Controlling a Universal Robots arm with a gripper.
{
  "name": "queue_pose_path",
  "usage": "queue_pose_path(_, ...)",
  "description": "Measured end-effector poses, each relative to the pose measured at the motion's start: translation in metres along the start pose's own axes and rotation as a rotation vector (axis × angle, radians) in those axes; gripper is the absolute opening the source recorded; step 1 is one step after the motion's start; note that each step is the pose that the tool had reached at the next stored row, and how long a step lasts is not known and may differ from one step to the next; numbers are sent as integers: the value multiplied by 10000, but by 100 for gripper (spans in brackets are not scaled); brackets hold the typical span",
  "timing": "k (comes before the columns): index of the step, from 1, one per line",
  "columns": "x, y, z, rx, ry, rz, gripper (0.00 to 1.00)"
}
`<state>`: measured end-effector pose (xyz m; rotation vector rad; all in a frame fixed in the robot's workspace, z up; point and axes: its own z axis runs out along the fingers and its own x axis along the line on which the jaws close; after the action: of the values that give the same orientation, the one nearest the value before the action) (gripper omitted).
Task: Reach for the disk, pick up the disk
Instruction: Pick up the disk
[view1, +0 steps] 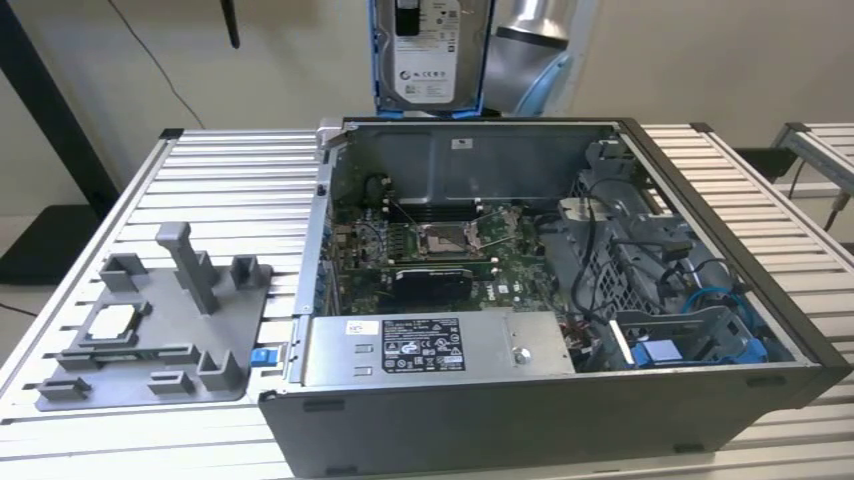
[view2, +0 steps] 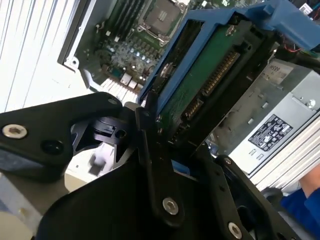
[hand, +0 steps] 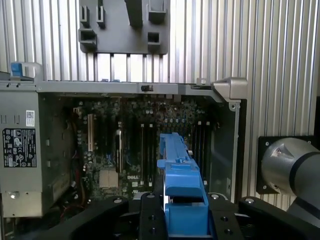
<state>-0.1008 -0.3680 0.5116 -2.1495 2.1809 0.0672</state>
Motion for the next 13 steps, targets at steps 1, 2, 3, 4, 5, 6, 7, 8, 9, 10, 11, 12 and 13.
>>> queue_pose_path(1, -1, -39, 1, 0, 0, 1, 0)
queue_pose_path(2, -1, -72, 1, 0, 1, 1, 0)
queue_pose_path(3, -2, -106, 2, 0, 1, 1, 0)
queue_pose_path(4, -2, -144, 3, 0, 1, 0, 0)
queue_pose_path(5, -3, -180, 4, -1, 1, 0, 0)
queue_pose_path(6, -3, -216, 5, -1, 1, 1, 0)
queue_pose_path(7, -4, -252, 6, -1, 1, 0, 0)
queue_pose_path(8, -4, -288, 7, -1, 0, 0, 0)
queue_pose_path(9, -5, -325, 8, -1, 1, 1, 0)
queue_pose_path(10, -5, -361, 9, -1, 1, 2, 0)
queue_pose_path(11, -6, -395, 10, -1, 1, 1, 0)
queue_pose_path(12, -6, -429, 10, -1, 1, 0, 0)
queue_pose_path(13, -6, -463, 11, -1, 1, 1, 0)
